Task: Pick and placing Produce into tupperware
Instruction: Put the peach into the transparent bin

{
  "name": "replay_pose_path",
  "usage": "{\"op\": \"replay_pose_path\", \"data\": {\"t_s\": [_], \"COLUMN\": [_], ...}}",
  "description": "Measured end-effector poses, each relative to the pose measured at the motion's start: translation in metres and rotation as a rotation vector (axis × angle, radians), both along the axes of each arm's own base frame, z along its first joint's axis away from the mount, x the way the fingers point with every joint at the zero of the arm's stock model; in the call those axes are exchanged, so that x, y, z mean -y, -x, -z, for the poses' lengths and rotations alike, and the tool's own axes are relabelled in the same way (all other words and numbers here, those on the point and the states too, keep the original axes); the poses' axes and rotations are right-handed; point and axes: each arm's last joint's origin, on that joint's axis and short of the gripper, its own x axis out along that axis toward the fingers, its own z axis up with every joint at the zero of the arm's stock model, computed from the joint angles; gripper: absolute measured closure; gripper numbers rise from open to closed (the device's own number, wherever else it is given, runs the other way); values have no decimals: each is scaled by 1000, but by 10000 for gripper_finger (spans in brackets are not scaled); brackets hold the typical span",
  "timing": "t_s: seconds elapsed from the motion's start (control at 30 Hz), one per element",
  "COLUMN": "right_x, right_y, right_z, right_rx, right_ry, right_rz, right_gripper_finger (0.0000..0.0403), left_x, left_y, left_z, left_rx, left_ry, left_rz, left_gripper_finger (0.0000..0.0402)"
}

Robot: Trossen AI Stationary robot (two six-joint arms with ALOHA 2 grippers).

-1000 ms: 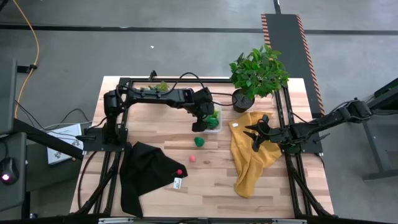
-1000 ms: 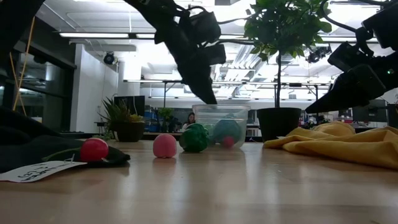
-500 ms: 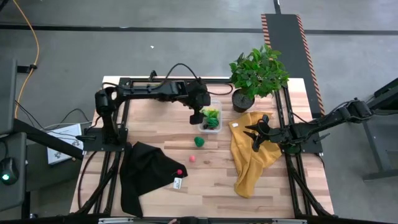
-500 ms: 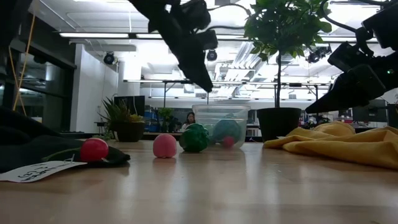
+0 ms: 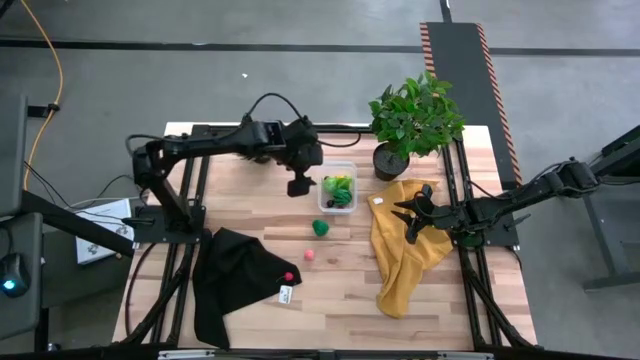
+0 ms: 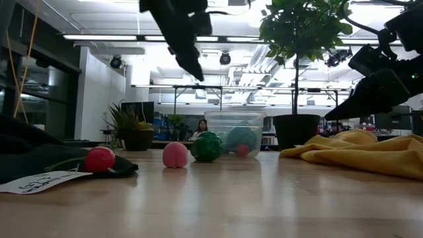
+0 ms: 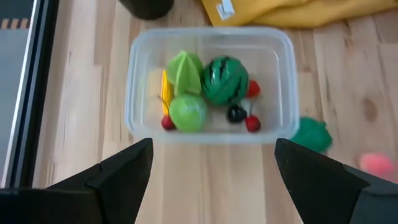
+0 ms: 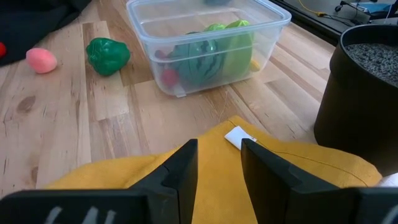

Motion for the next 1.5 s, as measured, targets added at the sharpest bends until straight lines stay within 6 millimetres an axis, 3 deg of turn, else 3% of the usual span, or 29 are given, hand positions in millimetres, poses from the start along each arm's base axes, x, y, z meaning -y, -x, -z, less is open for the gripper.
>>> {"op": "replay_pose_path", "data": {"t_s": [0.27,0.4,0.7,1.0,1.17,1.5], "right_x": [0,0,0,0,0,0], "right_y": [0,0,0,0,0,0], "right_z": [0,0,0,0,0,0], "right_rx": [0,0,0,0,-1,-1], "right_ry": [0,0,0,0,0,0], "right_rz": [0,0,0,0,0,0], "right_gripper_finger": [289,289,289,289,289,289], "left_x": [12,21,55,88,101,119], "left_y": [25,33,51,78,92,106], "left_z": [-15,-12,15,41,60,89], "left_rx": [-78,-104,-150,-34,-34,128], "left_ry": [40,53,111,159,195,276], "left_rz": [3,15,18,26,21,78], "left_gripper_finger": [76,76,76,76,76,76]}}
